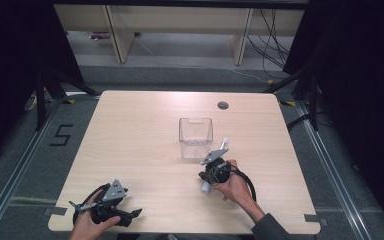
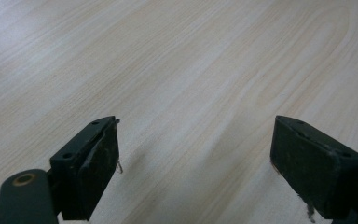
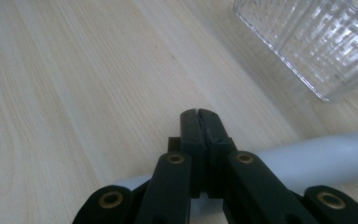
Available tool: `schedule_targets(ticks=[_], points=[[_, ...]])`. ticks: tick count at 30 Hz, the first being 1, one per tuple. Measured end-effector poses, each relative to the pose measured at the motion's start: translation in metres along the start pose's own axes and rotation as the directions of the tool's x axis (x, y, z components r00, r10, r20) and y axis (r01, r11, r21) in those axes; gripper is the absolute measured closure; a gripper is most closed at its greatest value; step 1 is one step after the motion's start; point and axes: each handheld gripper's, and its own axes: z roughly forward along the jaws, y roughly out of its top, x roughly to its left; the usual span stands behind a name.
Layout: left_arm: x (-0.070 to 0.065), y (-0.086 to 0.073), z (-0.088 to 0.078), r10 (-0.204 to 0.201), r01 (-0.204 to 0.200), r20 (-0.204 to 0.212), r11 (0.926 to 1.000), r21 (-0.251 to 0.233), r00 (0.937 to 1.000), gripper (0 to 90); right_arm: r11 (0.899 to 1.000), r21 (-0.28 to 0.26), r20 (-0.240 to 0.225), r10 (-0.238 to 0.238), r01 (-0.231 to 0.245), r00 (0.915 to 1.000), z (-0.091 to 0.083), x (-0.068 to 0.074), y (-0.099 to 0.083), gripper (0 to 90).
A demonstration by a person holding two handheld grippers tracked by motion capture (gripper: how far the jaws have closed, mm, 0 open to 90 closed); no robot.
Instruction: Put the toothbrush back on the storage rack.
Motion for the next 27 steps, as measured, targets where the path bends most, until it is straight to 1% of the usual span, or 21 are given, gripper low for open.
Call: schedule_targets(ticks=[1,3,5,6,7,8,9,11,12,16,17,18,19,20,21,22,23,24,25,26,27], points=[[0.000,0.000,0.000,-0.003,0.003,0.000,1.0000,-0.002,1.0000,15.1,1.000,-0.003,-0.010,0.015,-0.015,0.9998,-0.002,0.000,-0.002,90.0],[0.000,0.000,0.000,-0.002,0.002,-0.001,1.0000,0.002,1.0000,15.1,1.000,-0.003,-0.003,0.016,-0.016,0.9999,-0.003,-0.002,-0.004,89.9],[-0.001,0.000,0.000,-0.008,0.008,-0.001,1.0000,0.003,1.0000,15.1,1.000,-0.008,-0.011,0.011,-0.011,0.9999,-0.006,-0.005,-0.007,89.9],[0.000,0.000,0.000,0.001,-0.001,-0.001,1.0000,0.003,1.0000,15.1,1.000,0.009,-0.008,0.025,-0.025,0.9997,-0.010,-0.007,-0.010,89.9],[0.000,0.000,0.000,0.000,0.000,0.000,1.0000,0.001,1.0000,15.1,1.000,-0.003,-0.017,0.019,-0.019,0.9997,-0.010,-0.008,-0.012,89.9],[0.000,0.000,0.000,-0.006,0.006,0.001,1.0000,0.002,1.0000,15.1,1.000,-0.003,-0.017,0.019,-0.019,0.9997,-0.010,-0.008,-0.012,89.9],[0.000,0.000,0.000,0.003,-0.003,0.000,1.0000,0.002,1.0000,15.1,1.000,0.001,-0.005,0.022,-0.022,0.9997,-0.010,-0.009,-0.014,89.9],[0.000,0.000,0.000,0.002,-0.002,0.000,1.0000,0.002,1.0000,15.1,0.998,0.020,-0.007,0.055,-0.054,0.9985,-0.013,-0.008,-0.016,89.7],[0.000,0.000,0.000,0.001,-0.001,0.001,1.0000,0.002,1.0000,15.1,0.999,0.000,-0.010,0.035,-0.035,0.9994,-0.014,-0.011,-0.018,89.6],[0.000,0.000,0.000,0.001,-0.001,0.001,1.0000,0.001,1.0000,15.1,0.999,0.013,0.011,0.050,-0.050,0.9987,-0.014,-0.012,-0.020,89.5],[0.000,0.000,0.000,0.002,-0.002,0.001,1.0000,0.002,1.0000,15.1,0.999,0.019,-0.011,0.032,-0.032,0.9994,-0.015,-0.013,-0.021,89.5],[0.000,0.000,0.000,0.001,-0.001,0.001,1.0000,0.001,1.0000,15.1,0.999,0.023,-0.015,0.049,-0.049,0.9987,-0.016,-0.013,-0.022,89.5],[0.000,0.000,0.000,0.000,0.000,0.001,1.0000,0.001,1.0000,15.1,0.999,0.014,-0.007,0.052,-0.052,0.9986,-0.016,-0.012,-0.023,89.5],[0.000,0.000,0.000,0.000,0.000,0.001,1.0000,0.001,1.0000,15.1,0.997,0.029,0.004,0.072,-0.072,0.9974,-0.020,-0.013,-0.026,89.4],[0.000,0.000,0.000,0.002,-0.002,0.001,1.0000,0.002,1.0000,15.1,0.998,0.024,-0.012,0.065,-0.065,0.9978,-0.021,-0.014,-0.026,89.3],[0.000,0.000,0.000,0.002,-0.002,0.002,1.0000,0.003,1.0000,15.1,0.999,0.016,-0.013,0.037,-0.037,0.9992,-0.021,-0.016,-0.028,89.2],[0.000,0.000,0.000,0.004,-0.004,0.002,1.0000,0.002,1.0000,15.1,0.998,0.009,0.006,0.056,-0.056,0.9984,-0.022,-0.016,-0.030,89.1],[0.000,0.000,0.000,0.002,-0.002,0.002,1.0000,0.002,1.0000,15.1,0.998,0.006,0.005,0.062,-0.062,0.9981,-0.025,-0.018,-0.033,89.1],[0.000,0.000,0.000,0.002,-0.002,0.001,1.0000,0.002,1.0000,15.1,0.997,0.017,-0.006,0.081,-0.080,0.9967,-0.029,-0.019,-0.035,89.2],[0.000,0.000,0.000,0.002,-0.002,0.001,1.0000,0.002,1.0000,15.1,0.997,0.017,-0.006,0.081,-0.080,0.9967,-0.029,-0.019,-0.035,89.2],[0.000,0.000,0.000,0.002,-0.002,0.001,1.0000,0.005,1.0000,15.1,0.998,0.006,0.005,0.063,-0.063,0.9980,-0.029,-0.021,-0.036,89.1]])
